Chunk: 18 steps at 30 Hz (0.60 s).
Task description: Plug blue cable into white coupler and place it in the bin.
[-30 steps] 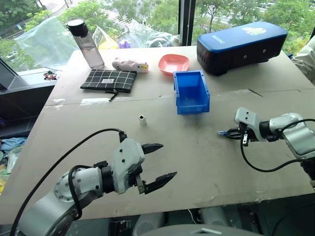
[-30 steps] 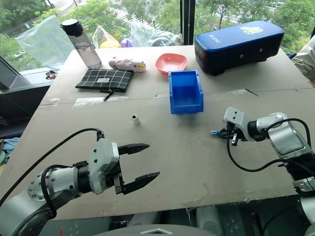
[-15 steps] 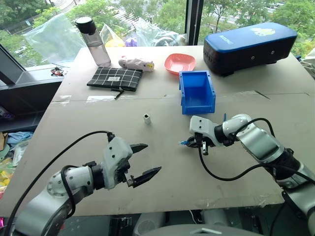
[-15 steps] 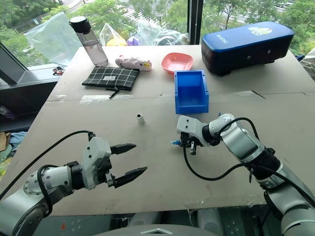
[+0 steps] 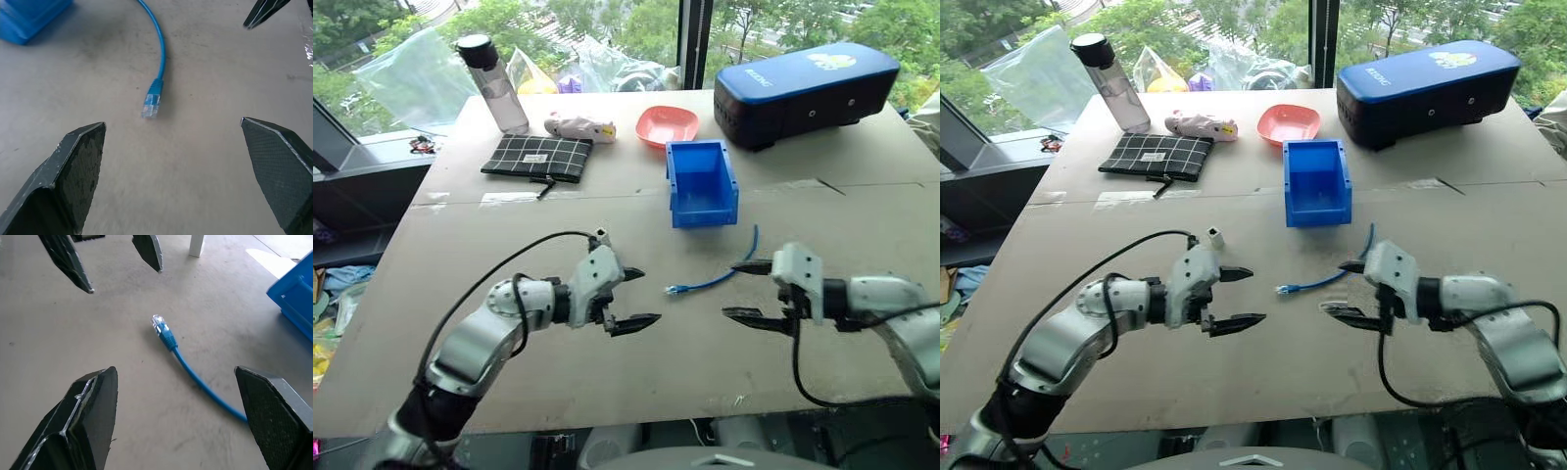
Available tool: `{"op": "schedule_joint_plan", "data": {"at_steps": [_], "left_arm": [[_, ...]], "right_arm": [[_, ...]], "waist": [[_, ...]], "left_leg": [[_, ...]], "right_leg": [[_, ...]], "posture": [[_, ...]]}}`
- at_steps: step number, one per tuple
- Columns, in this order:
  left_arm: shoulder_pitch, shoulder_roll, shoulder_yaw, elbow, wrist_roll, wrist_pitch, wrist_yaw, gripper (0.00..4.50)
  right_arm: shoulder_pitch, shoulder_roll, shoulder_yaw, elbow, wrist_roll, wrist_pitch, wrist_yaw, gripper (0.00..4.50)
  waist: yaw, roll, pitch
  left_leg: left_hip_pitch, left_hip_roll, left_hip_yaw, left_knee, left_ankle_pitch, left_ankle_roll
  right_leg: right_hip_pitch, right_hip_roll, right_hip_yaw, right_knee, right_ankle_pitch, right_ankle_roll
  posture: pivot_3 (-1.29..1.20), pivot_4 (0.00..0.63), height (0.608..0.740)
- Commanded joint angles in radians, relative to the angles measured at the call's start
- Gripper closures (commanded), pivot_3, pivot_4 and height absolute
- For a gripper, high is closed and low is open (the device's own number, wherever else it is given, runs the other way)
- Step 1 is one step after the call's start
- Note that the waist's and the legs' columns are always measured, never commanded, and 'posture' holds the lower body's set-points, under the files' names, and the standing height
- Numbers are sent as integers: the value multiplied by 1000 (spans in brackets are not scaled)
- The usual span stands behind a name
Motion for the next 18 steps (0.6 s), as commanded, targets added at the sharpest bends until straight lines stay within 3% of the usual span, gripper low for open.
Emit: {"op": "schedule_joint_plan", "data": {"at_steps": [1, 3, 6, 14, 18], "left_arm": [[-57, -41, -60, 89, 67, -71, -32, 0], [-90, -75, -90, 171, 111, -110, -37, 0], [-151, -130, -142, 296, 156, -142, -67, 626], [-188, -178, -144, 429, 199, -229, -143, 4467], [-172, -191, -93, 392, 128, -210, -195, 4467]], "right_arm": [[111, 4, -143, -109, 68, -19, -27, 696], [182, 10, -188, -152, 82, -17, -50, 696], [262, 41, -225, -218, 98, 12, -117, 658], [312, 91, -156, -263, 110, 70, -263, 658], [286, 139, -105, -260, 181, 146, -328, 658]], "waist": [[-2, 0, 0], [-1, 1, 0], [6, 1, -1], [24, 0, -4], [22, 0, -4]], "left_leg": [[0, 0, 1, 0, 0, 0], [1, 0, 1, 1, 0, 0], [1, 0, 1, 1, 0, 0], [1, -1, 0, 4, 0, 0], [1, -1, 0, 3, 0, 0]], "right_leg": [[0, 0, 0, 1, 0, 0], [0, 0, 1, 1, 0, 0], [0, 0, 1, 2, 0, 1], [2, -1, 0, 2, 0, 1], [2, -1, 0, 2, 0, 1]], "posture": [[0, 150, 740], [0, 150, 740], [0, 150, 740], [0, 150, 740], [0, 150, 740]]}}
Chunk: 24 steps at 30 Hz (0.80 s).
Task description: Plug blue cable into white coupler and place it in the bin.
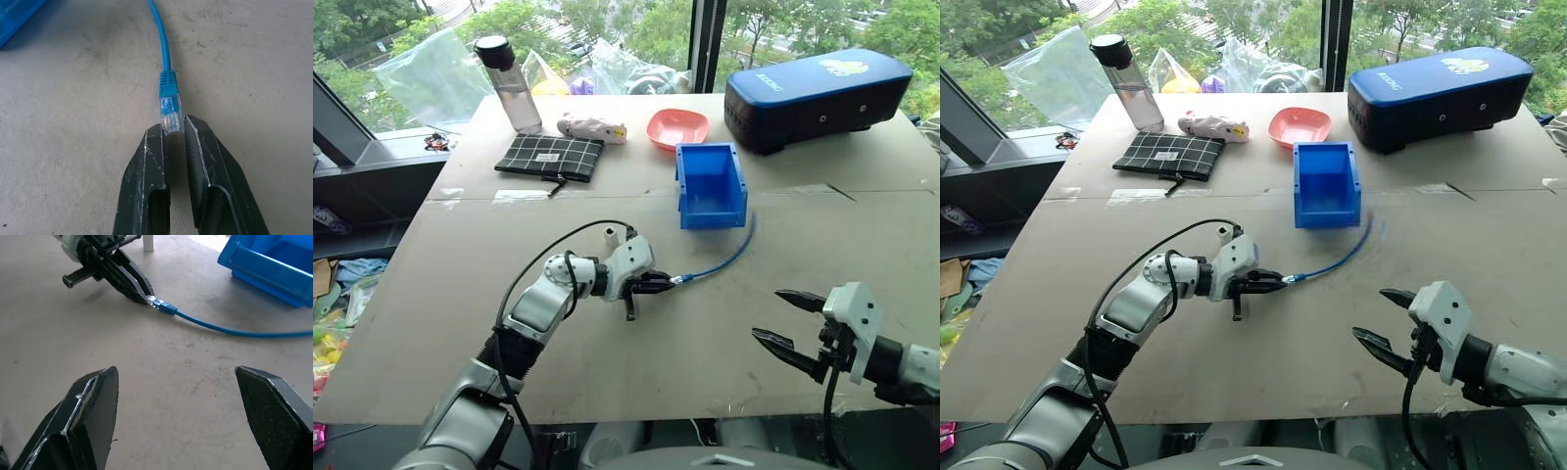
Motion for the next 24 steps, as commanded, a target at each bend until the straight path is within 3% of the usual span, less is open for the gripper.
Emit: {"op": "schedule_joint_plan", "data": {"at_steps": [1, 5, 12, 19, 22, 24], "left_arm": [[35, -13, 31, -52, -103, 72, -84, 4467], [24, -10, 140, -148, -294, 303, -96, 4467], [-20, 19, 362, -253, -738, 821, -52, 4467], [-34, -19, 474, -303, -932, 988, 106, 4467], [-30, -37, 491, -330, -978, 1006, 168, 4500], [-26, -47, 496, -344, -999, 1013, 199, 4500]], "right_arm": [[-37, 52, 34, -18, 98, 71, -69, 658], [-105, 125, 65, 18, 208, 146, -132, 658], [-248, 293, 23, 131, 609, 278, -324, 658], [-368, 316, 35, 160, 923, 255, -497, 658], [-415, 307, 68, 176, 1001, 257, -531, 1333], [-440, 304, 91, 183, 1023, 256, -549, 2194]], "waist": [[-2, 0, 0], [-6, -1, 1], [-27, 1, 1], [-26, 1, 2], [-26, 1, 2], [-28, 1, 2]], "left_leg": [[0, 0, 0, 0, 0, 0], [0, 0, -1, 0, 0, 0], [0, 0, -3, -1, 0, 0], [0, 0, -2, -1, 0, 0], [0, 0, -1, -1, 0, 0], [0, 0, -1, -1, 0, 0]], "right_leg": [[0, 0, 0, 0, 0, 0], [0, 0, 0, 0, 0, 0], [0, 1, -2, 1, 0, 0], [-2, 1, -1, 2, 0, 0], [-2, 1, -1, 2, 0, 0], [-2, 1, 0, 2, 0, 0]], "posture": [[0, 150, 740], [0, 150, 740], [0, 150, 740], [0, 150, 740], [0, 150, 740], [0, 150, 740]]}}
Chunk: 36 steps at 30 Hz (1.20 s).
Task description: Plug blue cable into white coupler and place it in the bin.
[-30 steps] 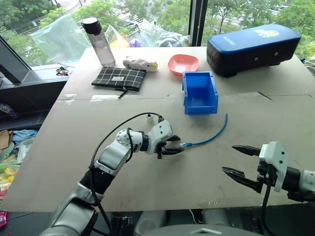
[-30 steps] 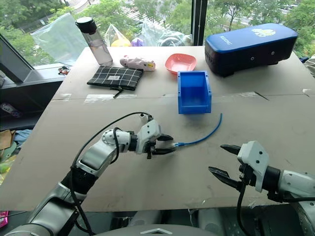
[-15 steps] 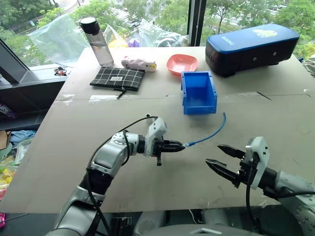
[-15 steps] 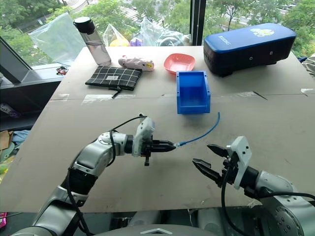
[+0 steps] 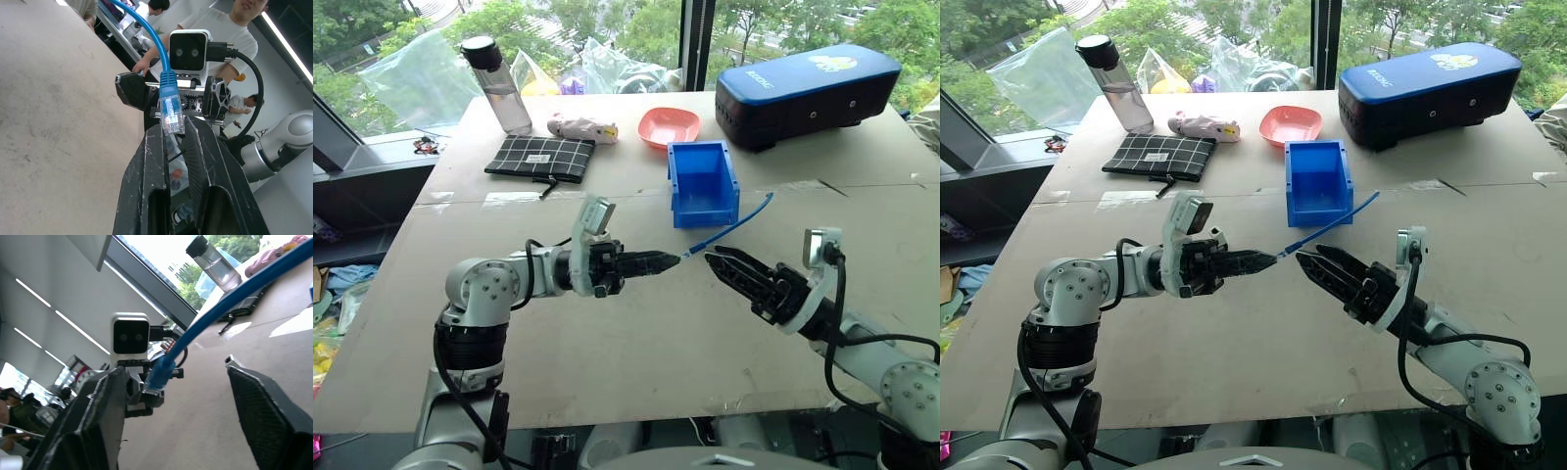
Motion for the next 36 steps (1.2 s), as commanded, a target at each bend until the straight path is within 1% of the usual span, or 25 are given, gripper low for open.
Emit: {"op": "schedule_joint_plan", "data": {"at_steps": [1, 2, 5, 9, 12, 14, 16, 18, 19, 20, 23, 25, 26, 30, 36], "left_arm": [[2, -15, 26, -59, -71, 17, 55, 4500], [4, -19, 28, -65, -81, 18, 68, 4500], [4, -28, 27, -79, -110, 19, 105, 4500], [2, -27, 27, -87, -124, 6, 137, 4500], [13, -9, 24, -106, -84, -34, 140, 4500], [22, 3, 49, -110, -85, -48, 157, 3540], [55, 30, 91, -127, -31, -102, 202, 2662], [115, 78, 113, -158, 82, -199, 225, 1763], [144, 100, 112, -168, 152, -262, 229, 1095], [173, 122, 108, -160, 238, -347, 234, 780], [239, 191, 66, -97, 475, -585, 217, 780], [234, 201, 47, -23, 558, -677, 213, 780], [228, 212, 18, 12, 608, -733, 191, 780], [171, 200, -68, 137, 725, -867, 127, 780], [68, 154, -159, 363, 849, -1017, 62, 780]], "right_arm": [[-46, -4, 40, -12, 72, -16, -32, 2590], [-55, -7, 49, -10, 78, -18, -40, 3115], [-81, -15, 78, -7, 80, -20, -51, 4428], [-86, -30, 88, -6, 100, -41, -57, 4428], [-82, -41, 89, -9, 112, -53, -57, 4428], [-79, -48, 91, -8, 111, -60, -54, 4500], [-67, -59, 86, -12, 92, -70, -45, 4500], [-45, -70, 73, -15, 70, -86, -35, 4500], [-35, -76, 67, -16, 63, -93, -30, 4500], [-25, -80, 63, -15, 56, -101, -27, 4500], [-3, -78, 60, -21, 42, -124, -25, 4500], [2, -74, 66, -22, 36, -134, -26, 4500], [3, -72, 70, -20, 33, -138, -26, 4500], [-8, -73, 84, -11, 20, -143, -24, 4500], [-17, -81, 76, -14, 12, -148, -34, 4500]], "waist": [[0, 0, 0], [0, 0, 0], [0, 0, 0], [1, 0, 0], [0, 0, 0], [0, 0, 0], [0, 0, 0], [-1, 0, 0], [-2, 1, 0], [-1, 1, 0], [2, 1, 0], [8, 1, 0], [9, 1, 0], [11, 0, 0], [-1, 0, 0]], "left_leg": [[0, 0, 0, 0, 0, 0], [0, 0, 0, 0, 0, 0], [0, 0, 1, 0, 0, 0], [0, 0, 1, 0, 0, 0], [0, 0, 1, 0, 0, 0], [0, 0, 1, 0, 0, 0], [0, 0, 1, 0, 0, 0], [0, 0, 1, -1, 0, 0], [0, 0, 2, -1, 0, 0], [0, 0, 2, -2, 0, 0], [0, 0, 3, -2, 0, 0], [0, 0, 3, -2, 0, 0], [-1, 0, 3, -2, 0, 0], [-1, -1, 3, -2, 0, 0], [-1, 0, 2, -2, 0, 0]], "right_leg": [[0, 0, 0, 0, 0, 0], [0, 0, 0, 0, 0, 0], [0, 0, 0, 0, 0, 0], [0, 0, 1, 0, 0, 0], [0, 0, 1, 0, 0, 0], [0, 0, 1, 0, 0, 0], [0, 0, 1, 0, 0, 0], [0, 0, 1, 0, 0, 0], [-1, 0, 2, 0, 0, 0], [-2, 1, 2, 0, 0, 0], [-2, 0, 3, -1, 0, 0], [-2, 0, 3, -1, 0, 0], [-2, 0, 2, -1, 0, 0], [-1, -1, 2, -2, 0, 0], [-2, 0, 2, -2, 0, 0]], "posture": [[0, 150, 740], [0, 150, 740], [0, 150, 740], [0, 150, 740], [0, 150, 740], [0, 150, 740], [0, 150, 740], [0, 150, 740], [0, 150, 740], [0, 150, 740], [0, 150, 740], [0, 150, 740], [0, 150, 740], [0, 150, 740], [0, 150, 740]]}}
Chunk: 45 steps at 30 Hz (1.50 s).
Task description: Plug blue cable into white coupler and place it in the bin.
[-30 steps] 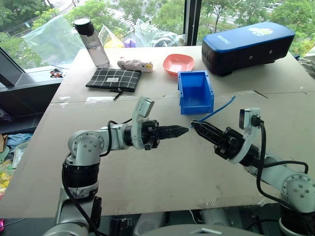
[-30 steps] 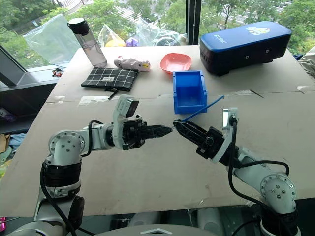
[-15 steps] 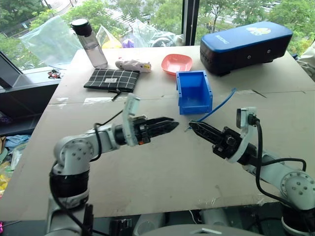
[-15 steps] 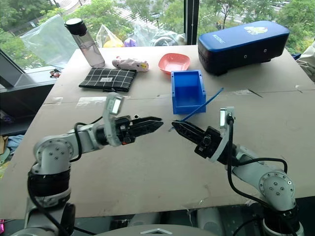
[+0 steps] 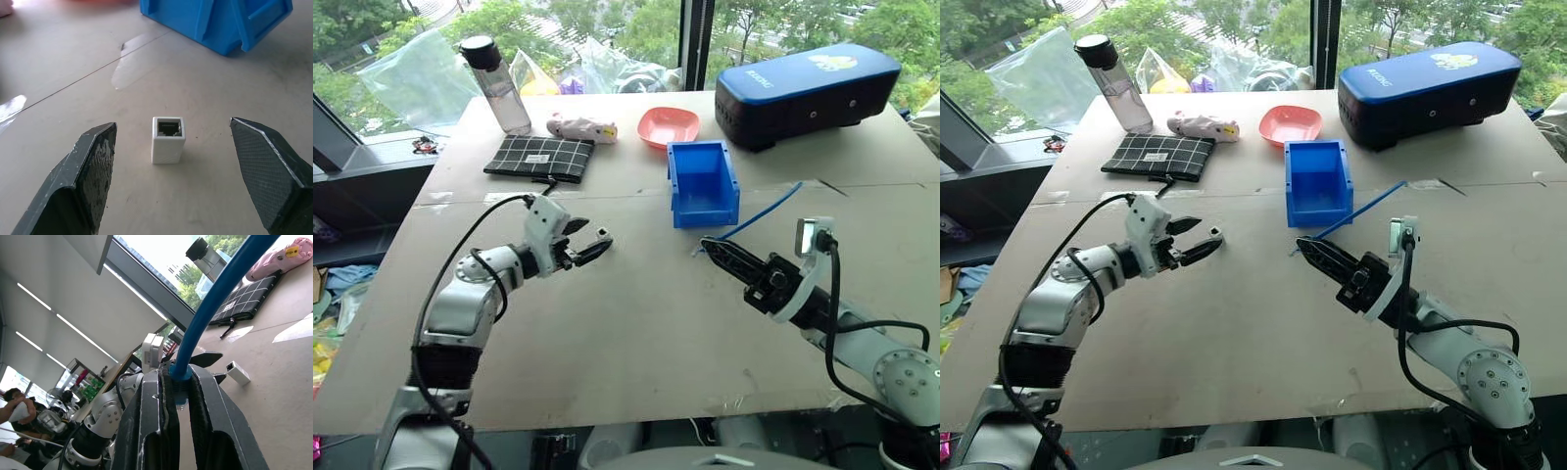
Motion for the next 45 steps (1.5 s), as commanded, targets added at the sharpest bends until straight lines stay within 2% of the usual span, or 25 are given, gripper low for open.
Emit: {"op": "schedule_joint_plan", "data": {"at_steps": [1, 2, 4, 7, 10, 13, 17, 21, 26, 34, 40, 45], "left_arm": [[-61, -16, -39, 130, 87, -113, -29, 780], [-79, -23, -45, 169, 106, -133, -26, 780], [-110, -35, -58, 251, 138, -179, -36, 1300], [-128, -48, -69, 312, 155, -222, -70, 2394], [-135, -58, -69, 341, 165, -250, -94, 3964], [-145, -72, -56, 323, 134, -251, -137, 3971], [-118, -72, -119, 121, 63, -162, -306, 3971], [-126, -98, -234, 27, 105, -136, -373, 3971], [-171, -132, -354, 85, 200, -163, -415, 3971], [-211, -145, -392, 139, 247, -207, -456, 3971], [-217, -142, -393, 136, 265, -209, -474, 3971], [-215, -137, -394, 125, 273, -213, -484, 3971]], "right_arm": [[1, -9, -13, -39, 7, -20, 0, 4500], [4, -10, -14, -44, 7, -22, -3, 4500], [26, -11, -17, -65, 1, -28, -12, 4500], [47, -12, -19, -84, -8, -40, -22, 4500], [58, -14, -16, -94, -25, -52, -25, 4500], [53, -24, -9, -99, -79, -59, -6, 4500], [0, -86, 53, -90, -275, -67, 88, 4500], [-90, -161, 176, -12, -505, -95, 230, 4500], [-219, -193, 301, 128, -723, -160, 399, 4500], [-297, -179, 388, 268, -909, -244, 557, 4500], [-310, -129, 404, 320, -984, -260, 592, 4500], [-302, -130, 432, 355, -1068, -276, 610, 4500]], "waist": [[0, 0, 0], [0, 0, 0], [1, 0, 0], [1, 0, 0], [2, -1, -1], [3, -1, -1], [0, -1, -1], [0, -1, -1], [-1, -1, -1], [2, -1, -1], [1, -1, -1], [1, -2, -1]], "left_leg": [[0, 0, 0, 0, 0, 0], [0, 0, 0, 0, 0, 0], [0, 0, 0, 0, 0, 0], [0, 0, 0, 0, 0, 0], [0, 0, 0, 0, 0, 0], [0, 0, 0, 0, 0, 0], [-1, 0, 0, 1, 0, 0], [-1, 0, 0, 1, 0, 0], [0, 0, 1, 2, 0, 0], [-1, 0, 0, 2, 0, 0], [-1, 0, 0, 2, 0, 0], [-1, 0, 0, 2, 0, 0]], "right_leg": [[0, 0, 0, 0, 0, 0], [0, 0, 0, 0, 0, 0], [0, 0, 0, 0, 0, 0], [0, 0, 0, 0, 0, 0], [0, 0, 0, 0, 0, 0], [0, 0, 0, 1, 0, 0], [-1, 0, 0, 1, 0, 0], [0, 0, 0, 1, 0, 0], [0, 2, -1, 1, 0, 0], [0, 1, -1, 1, 0, 0], [0, 1, -1, 1, 0, 0], [0, 1, -1, 1, 0, 0]], "posture": [[0, 150, 740], [0, 150, 740], [0, 150, 740], [0, 150, 740], [0, 150, 740], [0, 150, 740], [0, 150, 740], [0, 150, 740], [0, 150, 740], [0, 150, 740], [0, 150, 740], [0, 150, 740]]}}
